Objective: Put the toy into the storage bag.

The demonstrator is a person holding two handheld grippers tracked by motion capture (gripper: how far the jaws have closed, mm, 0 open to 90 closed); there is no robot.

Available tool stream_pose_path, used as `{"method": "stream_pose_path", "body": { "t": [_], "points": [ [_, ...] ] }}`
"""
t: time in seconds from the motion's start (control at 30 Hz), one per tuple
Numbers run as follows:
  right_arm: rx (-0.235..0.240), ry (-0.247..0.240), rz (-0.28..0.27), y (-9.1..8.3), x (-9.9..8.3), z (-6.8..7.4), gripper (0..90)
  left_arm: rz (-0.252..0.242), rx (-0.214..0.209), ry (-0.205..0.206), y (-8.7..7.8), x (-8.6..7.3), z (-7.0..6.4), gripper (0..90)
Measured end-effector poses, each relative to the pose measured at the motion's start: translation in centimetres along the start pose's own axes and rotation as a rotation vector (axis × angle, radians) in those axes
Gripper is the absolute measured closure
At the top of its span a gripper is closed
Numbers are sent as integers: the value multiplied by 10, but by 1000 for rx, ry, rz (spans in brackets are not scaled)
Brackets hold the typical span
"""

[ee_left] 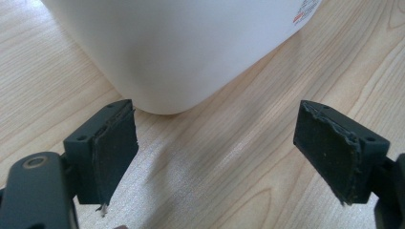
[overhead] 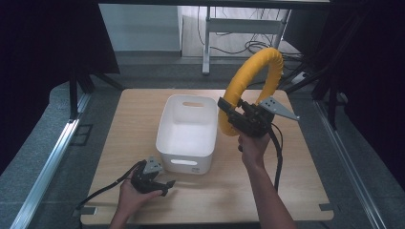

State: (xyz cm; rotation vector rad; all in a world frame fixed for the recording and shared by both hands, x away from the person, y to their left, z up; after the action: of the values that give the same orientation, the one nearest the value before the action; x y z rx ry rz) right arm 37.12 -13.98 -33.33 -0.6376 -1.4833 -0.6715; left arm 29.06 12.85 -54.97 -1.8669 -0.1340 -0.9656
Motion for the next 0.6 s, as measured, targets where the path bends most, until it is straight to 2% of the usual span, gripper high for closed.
{"method": "stream_pose_path", "body": {
  "t": [0.2, 0.6],
  "points": [
    [1, -9, -20, 4, 6, 6, 493, -1, -2, -2, 0, 0, 0, 152],
    [29, -44, -42, 18, 19, 28, 492, -3, -1, -5, -1, 0, 0, 152]
  ]
}}
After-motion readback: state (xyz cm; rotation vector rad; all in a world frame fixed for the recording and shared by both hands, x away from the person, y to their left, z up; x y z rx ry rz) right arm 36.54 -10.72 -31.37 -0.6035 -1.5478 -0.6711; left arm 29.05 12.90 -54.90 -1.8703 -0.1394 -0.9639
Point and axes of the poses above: each handheld gripper's, and its own axes: y roughly forward along the jaws, x roughly out of its top, z roughly to its left, the point moved 5 cm from there along y, roughly forward along the jaws, and after that the axes turned 15 degrees about -y, right-handed, at the moved point
